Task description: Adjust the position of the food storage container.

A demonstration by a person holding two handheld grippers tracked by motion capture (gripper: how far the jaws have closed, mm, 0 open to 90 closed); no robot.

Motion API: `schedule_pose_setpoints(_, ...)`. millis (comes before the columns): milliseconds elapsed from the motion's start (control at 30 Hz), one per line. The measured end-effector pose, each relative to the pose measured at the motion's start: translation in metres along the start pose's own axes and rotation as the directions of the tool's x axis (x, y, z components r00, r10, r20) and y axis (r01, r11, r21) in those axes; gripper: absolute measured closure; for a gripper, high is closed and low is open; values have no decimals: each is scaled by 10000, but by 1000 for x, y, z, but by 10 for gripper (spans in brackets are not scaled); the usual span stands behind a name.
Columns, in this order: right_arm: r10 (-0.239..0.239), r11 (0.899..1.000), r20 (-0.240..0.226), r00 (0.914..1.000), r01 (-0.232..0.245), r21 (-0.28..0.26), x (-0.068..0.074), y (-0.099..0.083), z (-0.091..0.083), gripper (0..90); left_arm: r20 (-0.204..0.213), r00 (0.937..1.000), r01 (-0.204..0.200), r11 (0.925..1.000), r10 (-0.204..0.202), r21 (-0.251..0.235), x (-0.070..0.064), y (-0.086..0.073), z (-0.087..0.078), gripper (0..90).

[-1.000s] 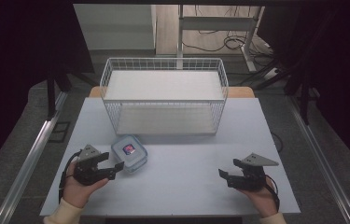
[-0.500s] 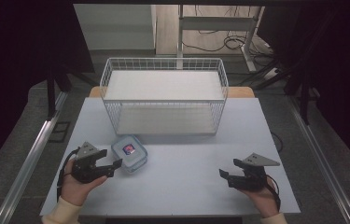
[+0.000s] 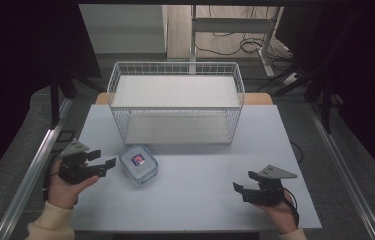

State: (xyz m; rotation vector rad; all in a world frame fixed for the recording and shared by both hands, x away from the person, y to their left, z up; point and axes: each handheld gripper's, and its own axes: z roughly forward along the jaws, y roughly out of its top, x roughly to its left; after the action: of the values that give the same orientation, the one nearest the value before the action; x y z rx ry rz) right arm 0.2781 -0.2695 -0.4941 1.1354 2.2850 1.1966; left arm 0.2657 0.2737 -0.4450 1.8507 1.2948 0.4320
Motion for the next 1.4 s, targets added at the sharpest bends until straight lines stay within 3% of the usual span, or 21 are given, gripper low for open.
schedule_pose_setpoints(33, 50, 10000, 12, 10000, -50, 38, -1, 0, 1, 258, -39, 10000, -52, 9998, 53, 209, 9, 5, 1, 461)
schedule_pose_setpoints(233, 128, 9999, 37, 9999, -128, 67, -1, -1, 1, 257, 145, 9998, -142, 9974, 132, 700, 23, 15, 14, 611)
schedule_pose_setpoints(333, 85, 10000, 39, 10000, -85, 35, 0, -1, 1, 258, -84, 9981, -597, 9905, 612, 1236, 23, 19, 27, 726)
schedule_pose_setpoints(367, 85, 10000, 39, 10000, -85, 35, 0, -1, 1, 258, -139, 9970, -738, 9873, 766, 1405, 23, 20, 31, 726)
schedule_pose_setpoints(467, 121, 9999, 49, 9999, -122, 94, -1, -2, 1, 257, -177, 9959, -841, 9777, 892, 1924, 27, 23, 50, 843)
schedule_pose_setpoints(533, 133, 9999, 58, 9999, -134, 110, -2, -2, 2, 257, -230, 9957, -836, 9756, 901, 2029, 28, 24, 54, 888)
schedule_pose_setpoints(733, 135, 9998, 83, 9999, -137, 156, -2, -2, 3, 257, -267, 9942, -931, 9590, 1040, 2677, 34, 24, 80, 900)
schedule_pose_setpoints(800, 124, 9998, 79, 9999, -126, 184, -1, -3, 3, 257, -73, 9944, -995, 9552, 1058, 2788, 35, 23, 87, 900)
schedule_pose_setpoints(933, 132, 9997, 86, 9999, -133, 200, -2, -3, 3, 258, 100, 9928, -1174, 9499, 1197, 2897, 33, 22, 92, 900)
schedule_pose_setpoints(1000, 156, 9996, 69, 9999, -158, 254, -2, -3, 4, 258, 247, 9900, -1394, 9412, 1386, 3078, 32, 21, 96, 900)
schedule_pose_setpoints(1200, 133, 9996, 62, 9999, -134, 250, -1, -3, 4, 258, 333, 9843, -1744, 9280, 1731, 3294, 26, 19, 99, 900)
schedule_pose_setpoints(1333, 126, 9996, 69, 9999, -128, 244, -1, -3, 4, 258, 441, 9829, -1831, 9240, 1787, 3358, 22, 18, 100, 900)
schedule_pose_setpoints(1400, 135, 9996, 81, 9999, -137, 257, -1, -3, 4, 257, 601, 9786, -2055, 9174, 1969, 3408, 16, 17, 99, 900)
